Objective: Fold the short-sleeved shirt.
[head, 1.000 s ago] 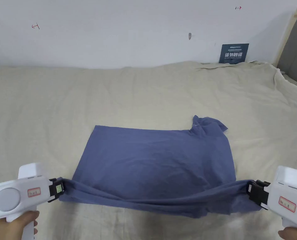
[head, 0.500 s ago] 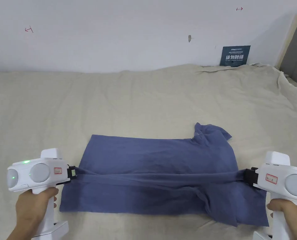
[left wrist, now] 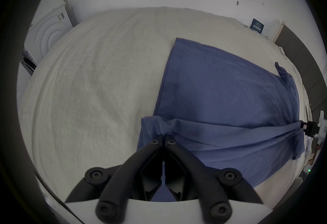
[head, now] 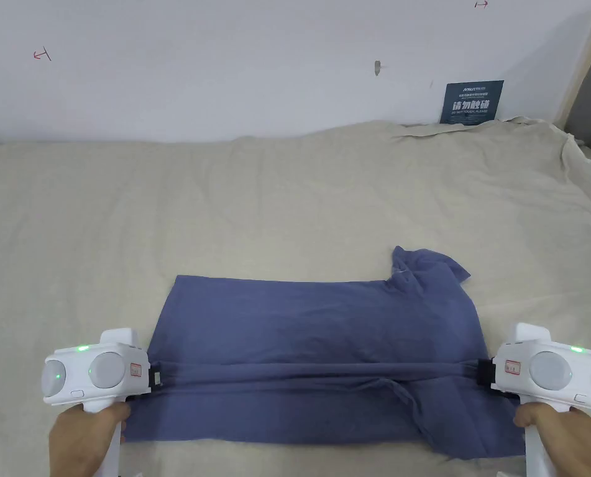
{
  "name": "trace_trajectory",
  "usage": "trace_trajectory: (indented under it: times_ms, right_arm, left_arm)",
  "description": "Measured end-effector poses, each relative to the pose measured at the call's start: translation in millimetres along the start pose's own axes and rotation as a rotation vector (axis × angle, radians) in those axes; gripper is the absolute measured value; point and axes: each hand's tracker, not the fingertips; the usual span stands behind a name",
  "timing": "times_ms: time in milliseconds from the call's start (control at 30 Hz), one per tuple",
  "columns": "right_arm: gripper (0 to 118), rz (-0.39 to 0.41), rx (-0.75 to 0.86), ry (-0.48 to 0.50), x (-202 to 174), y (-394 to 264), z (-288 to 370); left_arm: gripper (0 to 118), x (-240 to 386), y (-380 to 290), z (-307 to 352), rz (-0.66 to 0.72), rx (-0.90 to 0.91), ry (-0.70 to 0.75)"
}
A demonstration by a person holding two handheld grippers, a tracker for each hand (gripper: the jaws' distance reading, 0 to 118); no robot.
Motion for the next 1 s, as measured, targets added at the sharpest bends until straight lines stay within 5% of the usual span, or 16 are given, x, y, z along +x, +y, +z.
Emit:
trace_trajectory:
  times_ms: [100, 200, 267, 333, 400, 833, 1000]
  right_arm:
    - [4, -0.005, 0.014, 0.003, 2.0, -0.4, 2.5]
    - [7, -0.030, 0.041, 0.019, -5.1, 1.0, 19.1]
    - [30, -0.037, 0.054, 0.026, -6.3, 3.2, 24.9]
    - [77, -0.025, 0.069, 0.008, -5.6, 4.5, 34.0]
    - [101, -0.038, 0.101, 0.017, -4.2, 4.2, 49.2]
    - [103, 0.073, 0.602, 0.141, -23.4, -9.8, 222.0]
    - [103, 0.081, 0.729, 0.087, -29.5, -43.6, 249.8]
  left_arm:
    - [6, -4.8, 4.0, 5.9, 0.064, 0.027, -0.026]
    - [42, -10.9, 9.5, 8.4, 0.073, 0.050, -0.041]
    - [89, -8.3, 8.7, 14.9, 0.054, 0.062, -0.024]
    - [118, -7.5, 8.1, 19.6, 0.043, 0.065, -0.019]
    - [118, -5.7, 5.6, 31.0, 0.029, 0.095, -0.044]
    - [116, 29.9, -23.7, 177.5, -0.108, 0.471, -0.119]
    - [105, 32.7, -59.1, 200.3, -0.134, 0.624, -0.086]
